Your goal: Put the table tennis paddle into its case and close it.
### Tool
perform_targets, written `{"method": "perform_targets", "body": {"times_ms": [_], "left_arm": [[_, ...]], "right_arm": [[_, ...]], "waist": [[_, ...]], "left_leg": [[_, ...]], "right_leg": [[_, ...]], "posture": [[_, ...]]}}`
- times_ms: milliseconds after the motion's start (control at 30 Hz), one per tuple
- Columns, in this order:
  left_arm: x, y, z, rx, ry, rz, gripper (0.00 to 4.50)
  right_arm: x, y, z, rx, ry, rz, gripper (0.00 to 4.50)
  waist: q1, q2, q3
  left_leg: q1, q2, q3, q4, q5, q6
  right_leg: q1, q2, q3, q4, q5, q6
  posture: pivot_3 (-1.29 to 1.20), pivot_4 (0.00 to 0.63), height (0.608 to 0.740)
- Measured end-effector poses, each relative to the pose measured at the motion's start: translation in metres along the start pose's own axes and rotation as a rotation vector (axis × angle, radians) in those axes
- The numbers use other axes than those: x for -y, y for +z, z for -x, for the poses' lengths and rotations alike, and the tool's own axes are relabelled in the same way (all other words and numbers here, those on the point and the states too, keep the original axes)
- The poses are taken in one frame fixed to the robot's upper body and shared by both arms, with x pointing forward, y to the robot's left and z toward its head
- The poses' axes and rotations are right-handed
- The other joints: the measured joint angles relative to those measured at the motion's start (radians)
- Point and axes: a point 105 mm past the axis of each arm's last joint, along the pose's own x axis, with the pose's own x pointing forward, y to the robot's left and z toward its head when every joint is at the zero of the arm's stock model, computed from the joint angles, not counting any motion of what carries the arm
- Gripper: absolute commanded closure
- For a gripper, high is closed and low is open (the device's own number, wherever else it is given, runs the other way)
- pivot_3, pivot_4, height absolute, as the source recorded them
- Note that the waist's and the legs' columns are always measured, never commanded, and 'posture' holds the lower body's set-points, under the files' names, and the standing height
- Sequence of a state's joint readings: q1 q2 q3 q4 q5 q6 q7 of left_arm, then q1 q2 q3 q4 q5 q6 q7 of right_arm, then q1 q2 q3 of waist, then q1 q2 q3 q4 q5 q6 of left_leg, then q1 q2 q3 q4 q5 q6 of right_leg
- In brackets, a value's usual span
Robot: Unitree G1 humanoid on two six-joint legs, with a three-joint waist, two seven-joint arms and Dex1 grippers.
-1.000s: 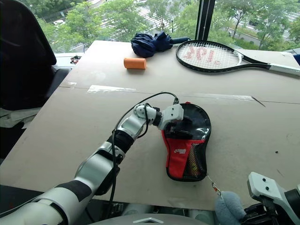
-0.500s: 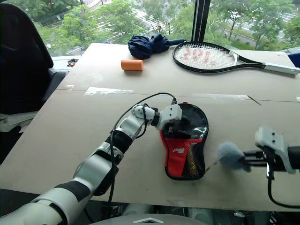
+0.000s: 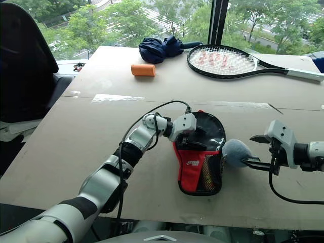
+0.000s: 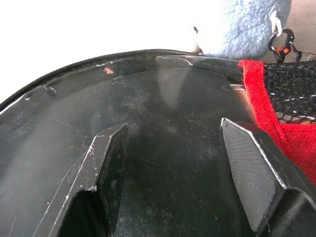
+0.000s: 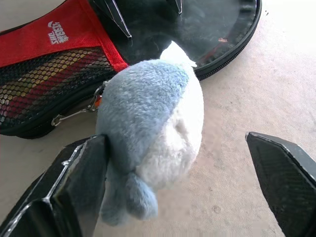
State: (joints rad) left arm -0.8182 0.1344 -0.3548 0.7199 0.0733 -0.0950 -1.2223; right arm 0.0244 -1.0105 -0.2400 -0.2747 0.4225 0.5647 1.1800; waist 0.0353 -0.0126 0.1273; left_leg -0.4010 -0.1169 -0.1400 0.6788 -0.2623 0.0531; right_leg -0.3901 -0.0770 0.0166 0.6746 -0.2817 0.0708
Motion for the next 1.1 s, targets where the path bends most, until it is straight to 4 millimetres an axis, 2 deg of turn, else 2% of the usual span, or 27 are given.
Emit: {"method": "perform_targets", "body": {"times_ms": [133, 267, 433, 533, 633, 733, 833, 900, 933, 967, 1033, 1100], "left_arm": [[0.001, 0.000, 0.003, -0.002, 0.003, -0.008, 1.44], [0.001, -0.004, 0.010, 0.014, 0.025, 0.008, 1.44], [0.008, -0.008, 0.024, 0.090, 0.074, 0.094, 1.44], [0.015, -0.008, 0.048, 0.146, 0.126, 0.155, 1.44], [0.016, 0.006, 0.079, 0.194, 0.212, 0.132, 1.44], [0.008, 0.019, 0.109, 0.235, 0.357, 0.105, 1.44], [0.003, 0.013, 0.155, 0.230, 0.530, 0.159, 1.44], [0.015, 0.001, 0.175, 0.178, 0.574, 0.193, 1.44], [0.028, -0.009, 0.183, 0.142, 0.589, 0.219, 1.44], [0.043, -0.022, 0.187, 0.105, 0.593, 0.270, 1.44], [0.057, -0.032, 0.185, 0.091, 0.589, 0.327, 1.44], [0.071, -0.035, 0.185, 0.067, 0.590, 0.338, 1.44]], "right_arm": [[-0.006, -0.020, 0.010, -0.035, 0.058, 0.037, 0.12], [0.011, -0.020, 0.028, 0.015, -0.008, 0.077, 0.12], [0.034, -0.013, 0.042, 0.139, -0.103, 0.034, 0.12], [0.044, -0.015, 0.046, 0.235, -0.138, -0.017, 0.12], [0.048, -0.028, 0.042, 0.273, -0.167, -0.060, 0.12], [0.053, -0.037, 0.039, 0.291, -0.195, -0.068, 0.12], [0.052, -0.047, 0.033, 0.298, -0.179, -0.086, 0.12], [0.052, -0.052, 0.029, 0.306, -0.174, -0.096, 0.12], [0.052, -0.055, 0.026, 0.311, -0.168, -0.095, 0.12], [0.051, -0.060, 0.023, 0.308, -0.159, -0.101, 0.12], [0.050, -0.064, 0.020, 0.309, -0.150, -0.106, 0.12], [0.051, -0.060, 0.017, 0.326, -0.137, -0.081, 0.12]], "waist": [[-0.003, 0.000, 0.000], [-0.022, 0.001, 0.000], [-0.033, 0.002, 0.001], [-0.037, 0.002, 0.002], [-0.036, 0.003, 0.002], [-0.031, 0.007, 0.004], [-0.036, 0.008, 0.004], [-0.044, 0.010, 0.005], [-0.049, 0.011, 0.005], [-0.051, 0.013, 0.006], [-0.044, 0.015, 0.009], [-0.037, 0.015, 0.010]], "left_leg": [[0.000, 0.000, 0.000, 0.000, 0.000, 0.000], [0.002, 0.000, 0.000, -0.002, 0.000, 0.000], [0.002, 0.001, 0.001, -0.005, 0.000, -0.001], [0.001, 0.001, 0.001, -0.006, 0.001, -0.001], [0.001, 0.001, 0.002, -0.006, 0.001, -0.001], [0.001, 0.001, 0.003, -0.006, 0.001, -0.001], [0.002, 0.001, 0.004, -0.008, 0.001, -0.002], [0.003, 0.001, 0.005, -0.010, 0.001, -0.002], [0.003, 0.001, 0.007, -0.010, 0.001, -0.002], [0.004, 0.001, 0.007, -0.010, 0.001, -0.002], [0.003, 0.001, 0.007, -0.010, 0.001, -0.002], [0.003, 0.001, 0.007, -0.010, 0.001, -0.002]], "right_leg": [[0.000, 0.000, 0.000, 0.000, 0.000, 0.000], [0.000, 0.000, 0.001, 0.000, 0.000, 0.000], [-0.001, 0.001, 0.002, 0.001, 0.000, 0.000], [-0.003, 0.000, 0.003, 0.001, 0.000, 0.000], [-0.004, 0.000, 0.004, 0.001, 0.000, 0.000], [-0.004, 0.000, 0.005, 0.001, 0.000, 0.000], [-0.005, 0.001, 0.006, 0.002, 0.000, 0.000], [-0.006, 0.001, 0.008, 0.002, 0.000, 0.000], [-0.006, 0.001, 0.010, 0.002, 0.000, 0.000], [-0.006, 0.001, 0.011, 0.002, 0.000, 0.000], [-0.006, 0.000, 0.010, 0.001, 0.000, 0.000], [-0.006, 0.000, 0.010, 0.002, 0.000, -0.001]], "posture": [[0.00, 0.150, 0.723], [0.00, 0.150, 0.723], [0.00, 0.150, 0.723], [0.00, 0.150, 0.723], [0.00, 0.150, 0.723], [0.00, 0.150, 0.723], [0.00, 0.150, 0.723], [0.00, 0.150, 0.723], [0.00, 0.150, 0.723], [0.00, 0.150, 0.723], [0.00, 0.150, 0.723], [0.00, 0.150, 0.723]]}}
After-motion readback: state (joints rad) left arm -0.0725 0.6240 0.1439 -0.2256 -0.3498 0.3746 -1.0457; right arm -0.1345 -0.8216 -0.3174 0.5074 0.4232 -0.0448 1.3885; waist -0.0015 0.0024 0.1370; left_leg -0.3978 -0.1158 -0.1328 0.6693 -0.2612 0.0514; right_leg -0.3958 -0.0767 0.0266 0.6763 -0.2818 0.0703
